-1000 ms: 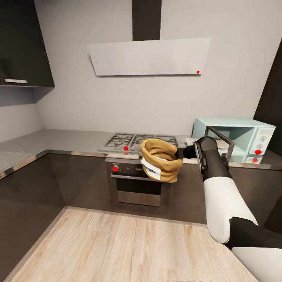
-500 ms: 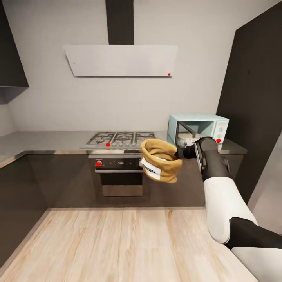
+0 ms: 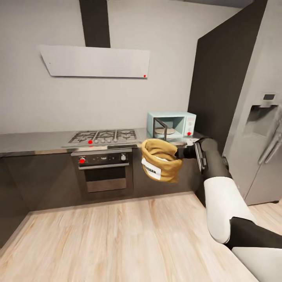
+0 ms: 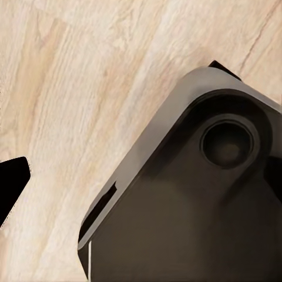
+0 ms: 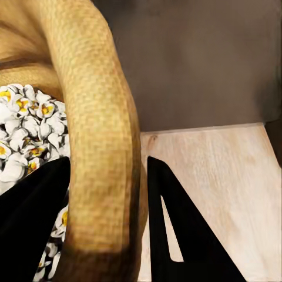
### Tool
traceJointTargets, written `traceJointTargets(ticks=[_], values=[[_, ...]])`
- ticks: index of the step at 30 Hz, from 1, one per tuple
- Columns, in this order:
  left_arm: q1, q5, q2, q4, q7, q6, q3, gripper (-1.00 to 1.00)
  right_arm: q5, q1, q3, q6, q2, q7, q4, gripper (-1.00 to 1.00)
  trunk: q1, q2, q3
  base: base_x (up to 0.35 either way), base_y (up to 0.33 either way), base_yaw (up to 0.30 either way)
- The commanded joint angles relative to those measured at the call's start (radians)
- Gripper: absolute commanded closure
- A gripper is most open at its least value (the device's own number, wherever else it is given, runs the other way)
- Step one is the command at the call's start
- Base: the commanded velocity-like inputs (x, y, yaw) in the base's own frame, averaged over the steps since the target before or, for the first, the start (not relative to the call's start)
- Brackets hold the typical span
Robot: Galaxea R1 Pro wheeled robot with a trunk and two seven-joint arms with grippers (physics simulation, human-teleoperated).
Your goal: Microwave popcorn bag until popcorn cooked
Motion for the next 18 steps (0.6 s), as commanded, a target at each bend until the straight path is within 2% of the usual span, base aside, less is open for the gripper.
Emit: traceJointTargets(ticks=[1, 4, 18], values=[[0.0, -0.003, 0.0, -0.001, 0.002, -0.002, 0.005, -1.0, 0.01, -0.001, -0.004, 0.002, 0.001, 0.009, -0.001, 1.0, -0.001, -0.001, -0.001, -0.344, 0.0, -0.298], [0.0, -0.003, 0.001, -0.001, 0.002, -0.002, 0.005, -1.0, 0.01, -0.001, -0.003, 0.002, -0.006, 0.007, -0.001, 1.0, -0.001, -0.001, -0.001, -0.315, 0.0, -0.298], [0.0, -0.002, 0.003, 0.001, 0.002, -0.002, 0.005, -1.0, 0.011, -0.001, -0.003, 0.002, -0.02, -0.003, -0.002, 1.0, -0.001, -0.001, -0.001, -0.005, 0.0, -0.298]])
